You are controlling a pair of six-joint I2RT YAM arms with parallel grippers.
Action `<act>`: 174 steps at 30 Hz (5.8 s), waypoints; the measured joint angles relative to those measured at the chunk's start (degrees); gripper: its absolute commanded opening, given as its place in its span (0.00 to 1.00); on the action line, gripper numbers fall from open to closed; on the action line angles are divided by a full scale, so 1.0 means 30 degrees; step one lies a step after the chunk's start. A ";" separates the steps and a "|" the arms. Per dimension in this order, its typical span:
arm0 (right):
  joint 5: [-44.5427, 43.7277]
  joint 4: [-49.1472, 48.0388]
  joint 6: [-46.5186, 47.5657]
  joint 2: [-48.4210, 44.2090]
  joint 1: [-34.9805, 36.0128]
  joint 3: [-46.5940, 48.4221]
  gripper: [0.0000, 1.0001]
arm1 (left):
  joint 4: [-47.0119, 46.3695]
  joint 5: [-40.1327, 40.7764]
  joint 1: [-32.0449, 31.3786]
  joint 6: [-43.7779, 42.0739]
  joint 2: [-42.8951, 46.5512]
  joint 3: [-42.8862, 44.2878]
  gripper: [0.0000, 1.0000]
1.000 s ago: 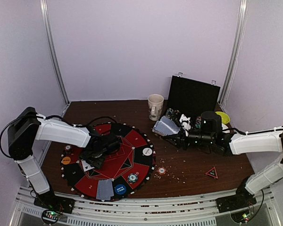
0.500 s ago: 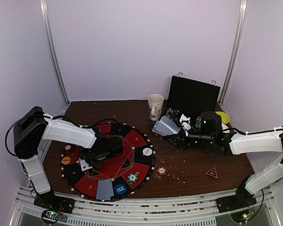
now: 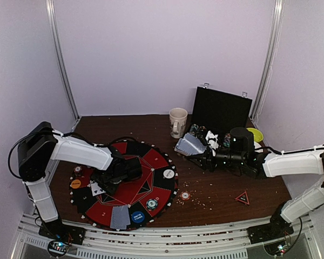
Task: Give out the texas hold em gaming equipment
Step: Adjust the poker card in the community card area, then pick up the poker card from the face-down deck piles, then flop the poker card into the community card area.
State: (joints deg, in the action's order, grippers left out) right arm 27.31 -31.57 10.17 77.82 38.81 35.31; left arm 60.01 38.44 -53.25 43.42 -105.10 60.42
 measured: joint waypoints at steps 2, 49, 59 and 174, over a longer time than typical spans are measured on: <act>0.0000 0.0058 0.0015 -0.0080 0.0000 0.0000 0.47 | -0.0138 -0.0146 0.0000 -0.0240 0.0656 0.0044 0.72; 0.0459 0.1392 0.0401 -0.0233 0.0007 0.0663 0.47 | -1.2990 -1.8797 0.1166 -1.1060 -0.0816 1.0426 0.70; 0.0481 0.1341 0.0401 -0.0233 0.0015 0.0663 0.47 | -1.3406 -1.9628 0.1246 -1.1468 -0.0444 0.9923 0.87; 0.0474 0.1406 0.0066 -0.0393 -0.0022 0.0612 0.47 | 0.0379 -0.6849 -0.0197 -1.4622 -0.2805 0.6586 0.00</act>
State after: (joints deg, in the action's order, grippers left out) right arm 28.73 -27.35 10.37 76.64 38.74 37.15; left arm 61.14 17.89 -53.84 -0.45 -113.51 80.18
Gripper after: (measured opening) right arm 0.472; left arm 0.005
